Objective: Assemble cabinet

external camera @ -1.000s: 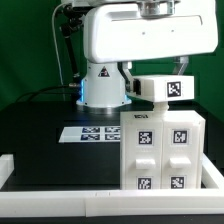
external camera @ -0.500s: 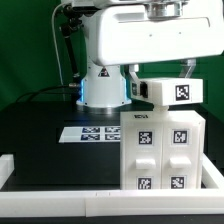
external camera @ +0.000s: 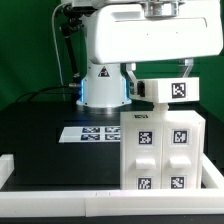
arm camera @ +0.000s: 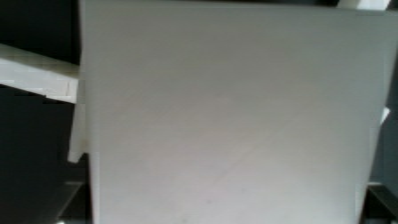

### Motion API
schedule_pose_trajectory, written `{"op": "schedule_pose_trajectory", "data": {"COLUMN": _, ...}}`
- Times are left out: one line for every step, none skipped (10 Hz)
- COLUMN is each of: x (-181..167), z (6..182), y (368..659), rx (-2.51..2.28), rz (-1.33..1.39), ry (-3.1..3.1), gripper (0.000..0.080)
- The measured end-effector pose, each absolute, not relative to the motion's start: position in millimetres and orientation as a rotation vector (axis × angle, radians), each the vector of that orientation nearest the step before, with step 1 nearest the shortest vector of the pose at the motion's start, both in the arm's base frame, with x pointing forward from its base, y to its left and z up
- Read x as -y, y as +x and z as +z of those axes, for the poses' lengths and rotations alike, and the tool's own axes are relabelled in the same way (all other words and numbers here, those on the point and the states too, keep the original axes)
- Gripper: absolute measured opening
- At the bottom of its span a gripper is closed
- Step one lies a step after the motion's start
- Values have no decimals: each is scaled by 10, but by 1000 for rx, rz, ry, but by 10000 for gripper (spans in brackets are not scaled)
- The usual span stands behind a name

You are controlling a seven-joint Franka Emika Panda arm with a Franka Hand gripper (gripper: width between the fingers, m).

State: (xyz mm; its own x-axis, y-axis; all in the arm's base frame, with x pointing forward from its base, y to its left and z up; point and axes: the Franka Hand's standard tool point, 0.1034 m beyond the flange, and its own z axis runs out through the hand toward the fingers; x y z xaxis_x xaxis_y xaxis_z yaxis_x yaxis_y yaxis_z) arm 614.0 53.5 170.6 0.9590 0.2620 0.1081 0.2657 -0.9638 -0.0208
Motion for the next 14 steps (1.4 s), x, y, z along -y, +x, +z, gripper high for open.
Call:
{"op": "schedule_pose_trajectory", "data": {"x": -552, "z": 1704, "y": 6129, "rx": 390, "rz": -159, "ry": -3076, "gripper": 560}}
{"op": "schedule_pose_trajectory", "data": {"x": -580, "z": 1701, "y": 6112, "rx": 370, "rz": -156, "ry": -3077, "gripper": 560}}
{"op": "schedule_pose_trajectory", "data": {"x": -588, "z": 1700, "y": 6107, "rx": 369, "rz": -160, "ry": -3077, "gripper": 560}}
{"op": "schedule_pose_trajectory", "data": {"x": -592, "z": 1706, "y": 6114, "rx": 371, "rz": -175, "ry": -3078, "gripper": 560}}
{"op": "schedule_pose_trajectory", "data": {"x": -606, "z": 1709, "y": 6132, "rx": 376, "rz": -196, "ry": -3077, "gripper": 560}}
{"op": "schedule_pose_trajectory", "data": {"x": -599, "z": 1709, "y": 6133, "rx": 374, "rz": -196, "ry": -3077, "gripper": 560}}
{"op": "schedule_pose_trajectory", "data": {"x": -594, "z": 1709, "y": 6133, "rx": 373, "rz": -196, "ry": -3077, "gripper": 560}}
{"op": "schedule_pose_trajectory", "data": {"x": -580, "z": 1707, "y": 6125, "rx": 360, "rz": -209, "ry": -3076, "gripper": 560}}
{"op": "schedule_pose_trajectory", "data": {"x": -578, "z": 1700, "y": 6084, "rx": 359, "rz": -233, "ry": -3076, "gripper": 560}}
{"op": "schedule_pose_trajectory", "data": {"x": -576, "z": 1676, "y": 6028, "rx": 359, "rz": -223, "ry": -3077, "gripper": 560}}
{"op": "schedule_pose_trajectory", "data": {"x": -570, "z": 1643, "y": 5994, "rx": 356, "rz": -208, "ry": -3078, "gripper": 560}}
{"op": "schedule_pose_trajectory", "data": {"x": -573, "z": 1617, "y": 5972, "rx": 351, "rz": -198, "ry": -3078, "gripper": 560}}
{"op": "schedule_pose_trajectory", "data": {"x": -581, "z": 1564, "y": 5949, "rx": 343, "rz": -184, "ry": -3079, "gripper": 560}}
{"op": "schedule_pose_trajectory", "data": {"x": -578, "z": 1539, "y": 5952, "rx": 346, "rz": -179, "ry": -3080, "gripper": 560}}
